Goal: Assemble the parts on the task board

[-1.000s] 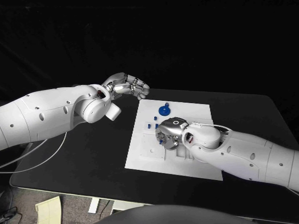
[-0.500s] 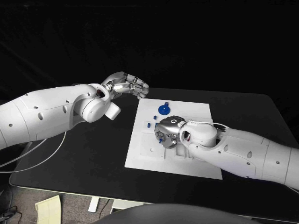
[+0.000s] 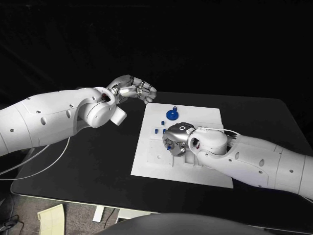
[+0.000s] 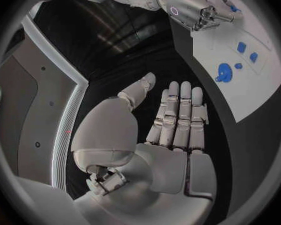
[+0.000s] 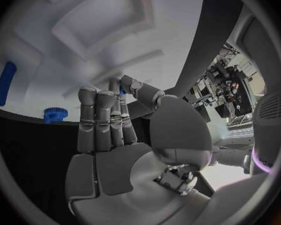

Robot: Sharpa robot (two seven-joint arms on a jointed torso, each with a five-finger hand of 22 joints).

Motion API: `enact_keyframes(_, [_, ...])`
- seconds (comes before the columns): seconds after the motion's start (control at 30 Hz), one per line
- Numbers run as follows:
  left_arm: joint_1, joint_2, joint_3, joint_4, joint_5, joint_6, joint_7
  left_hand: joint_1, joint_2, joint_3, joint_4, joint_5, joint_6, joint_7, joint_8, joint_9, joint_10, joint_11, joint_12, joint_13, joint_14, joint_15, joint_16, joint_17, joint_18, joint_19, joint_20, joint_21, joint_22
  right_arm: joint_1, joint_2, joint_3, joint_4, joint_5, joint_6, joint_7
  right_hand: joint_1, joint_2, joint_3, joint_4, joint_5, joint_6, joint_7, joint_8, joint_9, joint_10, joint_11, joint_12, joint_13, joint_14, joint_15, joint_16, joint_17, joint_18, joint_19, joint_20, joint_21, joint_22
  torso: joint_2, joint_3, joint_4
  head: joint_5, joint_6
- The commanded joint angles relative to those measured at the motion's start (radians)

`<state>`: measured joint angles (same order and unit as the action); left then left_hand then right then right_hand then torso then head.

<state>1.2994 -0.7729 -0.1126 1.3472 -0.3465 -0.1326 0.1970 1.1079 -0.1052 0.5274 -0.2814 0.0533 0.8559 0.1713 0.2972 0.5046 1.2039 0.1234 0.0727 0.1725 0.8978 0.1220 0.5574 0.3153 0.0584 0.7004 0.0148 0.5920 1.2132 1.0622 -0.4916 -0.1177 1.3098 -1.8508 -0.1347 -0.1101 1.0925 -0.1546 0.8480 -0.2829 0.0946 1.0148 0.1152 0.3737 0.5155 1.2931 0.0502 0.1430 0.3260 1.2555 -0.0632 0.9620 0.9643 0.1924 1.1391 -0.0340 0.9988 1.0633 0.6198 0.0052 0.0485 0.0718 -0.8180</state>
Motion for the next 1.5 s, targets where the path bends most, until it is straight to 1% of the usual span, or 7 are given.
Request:
enact_keyframes(0.03, [0.001, 0.0, 0.001, 0.001, 0.005, 0.014, 0.004, 0.001, 0.003, -0.003, 0.001, 0.0, -0.007, -0.002, 0.004, -0.002, -0.006, -0.002, -0.003, -0.002, 0.008, 0.002, -0.007, 0.002, 0.02, -0.002, 0.008, -0.006, 0.001, -0.007, -0.004, -0.006, -0.011, 0.019, 0.006, -0.005, -0.017, -0.011, -0.027, -0.005, 0.025, -0.035, 0.013, -0.028, -0.009, -0.039, 0.013, -0.027, -0.016, -0.002, 0.015, -0.007, -0.001, 0.069, -0.009, 0.0, 0.003, 0.003, 0.0, 0.0009, -0.0002, 0.0, 0.0])
enact_keyframes(0.63, [0.001, 0.0, 0.0, 0.0, 0.005, 0.019, 0.0, 0.001, 0.001, -0.004, 0.001, 0.0, -0.011, 0.0, 0.003, -0.003, -0.009, -0.001, -0.004, -0.003, 0.007, 0.003, -0.012, 0.004, 0.02, -0.003, 0.009, -0.009, 0.002, -0.006, -0.01, -0.006, -0.009, 0.035, -0.042, -0.009, -0.003, -0.037, -0.056, -0.001, 0.011, -0.085, 0.036, -0.061, -0.025, -0.092, 0.036, -0.067, -0.044, -0.003, 0.037, -0.014, 0.005, 0.069, -0.014, 0.003, 0.0, 0.004, 0.0, -0.0001, 0.0005, -0.001, 0.003])
enact_keyframes(0.93, [0.001, -0.002, 0.0, -0.008, 0.005, 0.018, 0.002, 0.001, 0.001, -0.004, 0.001, 0.0, -0.011, 0.0, 0.004, -0.003, -0.009, -0.001, -0.003, -0.003, 0.007, 0.003, -0.013, 0.005, 0.02, -0.003, 0.009, -0.009, 0.003, 0.02, -0.094, -0.003, 0.088, 0.047, -0.079, -0.016, 0.006, -0.044, -0.05, -0.001, 0.018, -0.086, 0.037, -0.063, -0.027, -0.088, 0.035, -0.067, -0.047, 0.0, 0.036, -0.014, 0.006, 0.069, -0.01, 0.002, 0.0, 0.003, -0.001, 0.0005, -0.0008, -0.009, 0.013])
enact_keyframes(1.07, [0.001, -0.005, 0.0, -0.011, 0.005, 0.017, 0.005, 0.002, 0.001, -0.003, 0.001, 0.0, -0.011, 0.0, 0.004, -0.003, -0.009, -0.001, -0.003, -0.003, 0.007, 0.003, -0.013, 0.005, 0.02, -0.003, 0.009, -0.009, 0.003, 0.059, -0.152, 0.026, 0.141, 0.134, -0.113, 0.009, 0.007, -0.048, -0.048, 0.001, 0.02, -0.086, 0.038, -0.063, -0.027, -0.086, 0.034, -0.066, -0.049, 0.004, 0.035, -0.012, 0.007, 0.069, -0.006, 0.001, 0.001, 0.003, -0.002, 0.0018, -0.0026, -0.016, 0.024])
enact_keyframes(1.17, [0.001, -0.006, 0.0, -0.014, 0.005, 0.016, 0.008, 0.002, 0.001, -0.003, 0.001, 0.0, -0.011, 0.0, 0.004, -0.003, -0.009, -0.001, -0.003, -0.003, 0.007, 0.003, -0.013, 0.005, 0.02, -0.003, 0.009, -0.01, 0.003, 0.084, -0.201, 0.079, 0.167, 0.199, -0.096, 0.026, -0.003, -0.054, -0.058, 0.006, 0.035, -0.089, 0.039, -0.065, -0.03, -0.082, 0.032, -0.065, -0.052, 0.023, 0.032, -0.004, 0.01, 0.069, 0.012, -0.004, 0.011, 0.006, -0.002, 0.0026, -0.0046, -0.024, 0.032])
enact_keyframes(1.27, [0.001, -0.008, 0.0, -0.014, 0.005, 0.015, 0.009, 0.002, 0.001, -0.003, 0.001, 0.0, -0.011, 0.0, 0.004, -0.003, -0.009, -0.001, -0.003, -0.003, 0.007, 0.003, -0.014, 0.006, 0.02, -0.004, 0.009, -0.01, 0.003, 0.108, -0.237, 0.099, 0.17, 0.205, -0.068, 0.032, -0.019, -0.061, -0.085, 0.001, 0.061, -0.088, 0.038, -0.065, -0.031, -0.085, 0.033, -0.068, -0.057, 0.03, 0.033, -0.003, 0.012, 0.069, 0.021, -0.008, 0.014, 0.007, -0.003, 0.0031, -0.0053, -0.033, 0.039])
enact_keyframes(1.5, [0.001, -0.004, 0.0, -0.016, 0.005, 0.018, 0.01, 0.002, 0.0, -0.004, 0.001, 0.0, -0.011, 0.0, 0.005, -0.003, -0.008, -0.001, -0.002, -0.003, 0.008, 0.003, -0.014, 0.007, 0.02, -0.003, 0.009, -0.01, 0.004, 0.136, -0.289, 0.103, 0.135, 0.196, -0.009, 0.031, -0.046, -0.069, -0.196, -0.006, 0.134, -0.098, 0.036, -0.067, -0.034, -0.122, 0.043, -0.077, -0.078, 0.043, 0.043, -0.002, 0.018, 0.069, 0.032, -0.015, 0.014, 0.006, -0.004, 0.0063, -0.0081, -0.044, 0.048])
